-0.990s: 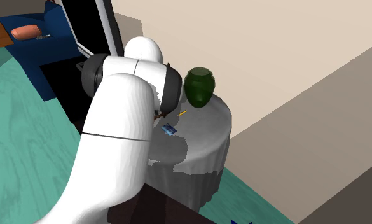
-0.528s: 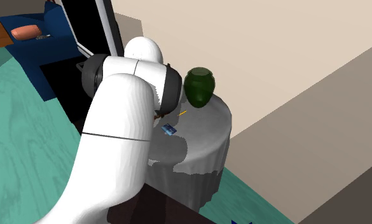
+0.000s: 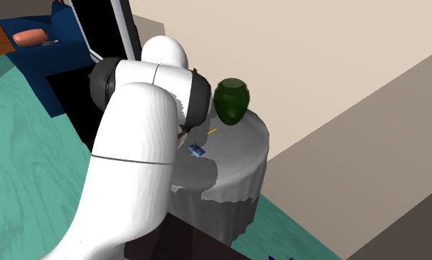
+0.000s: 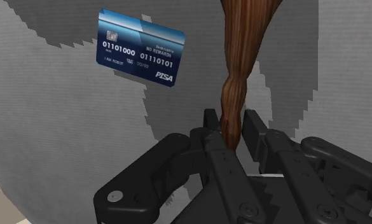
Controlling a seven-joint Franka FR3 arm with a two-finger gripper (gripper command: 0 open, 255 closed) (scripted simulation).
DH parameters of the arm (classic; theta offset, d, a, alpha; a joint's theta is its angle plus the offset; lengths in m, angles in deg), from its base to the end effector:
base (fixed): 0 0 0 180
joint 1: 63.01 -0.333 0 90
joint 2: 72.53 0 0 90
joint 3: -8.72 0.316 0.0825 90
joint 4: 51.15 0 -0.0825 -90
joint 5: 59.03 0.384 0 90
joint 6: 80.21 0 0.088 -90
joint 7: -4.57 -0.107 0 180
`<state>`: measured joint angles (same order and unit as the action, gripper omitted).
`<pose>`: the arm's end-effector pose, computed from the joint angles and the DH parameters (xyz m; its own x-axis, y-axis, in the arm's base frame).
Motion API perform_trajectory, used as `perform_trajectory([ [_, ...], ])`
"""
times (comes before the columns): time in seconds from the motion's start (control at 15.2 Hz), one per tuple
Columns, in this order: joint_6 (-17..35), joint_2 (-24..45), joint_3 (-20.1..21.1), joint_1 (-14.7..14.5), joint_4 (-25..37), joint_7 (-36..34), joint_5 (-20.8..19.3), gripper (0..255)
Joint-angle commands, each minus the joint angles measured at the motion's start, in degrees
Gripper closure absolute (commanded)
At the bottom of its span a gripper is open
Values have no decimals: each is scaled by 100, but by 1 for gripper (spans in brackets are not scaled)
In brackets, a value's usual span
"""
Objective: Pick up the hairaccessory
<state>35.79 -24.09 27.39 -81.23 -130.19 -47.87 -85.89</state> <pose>0.6150 0.3710 0.2118 0.9932 -0.1149 0.0163 -0.1158 -0.9706 0.2109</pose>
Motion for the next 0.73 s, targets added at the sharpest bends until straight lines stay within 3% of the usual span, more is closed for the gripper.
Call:
perform_trajectory([
  [0.0,-81,-99,22,23,-14,33,29,255],
  [0.66,-463,-444,109,63,39,145,147,255],
])
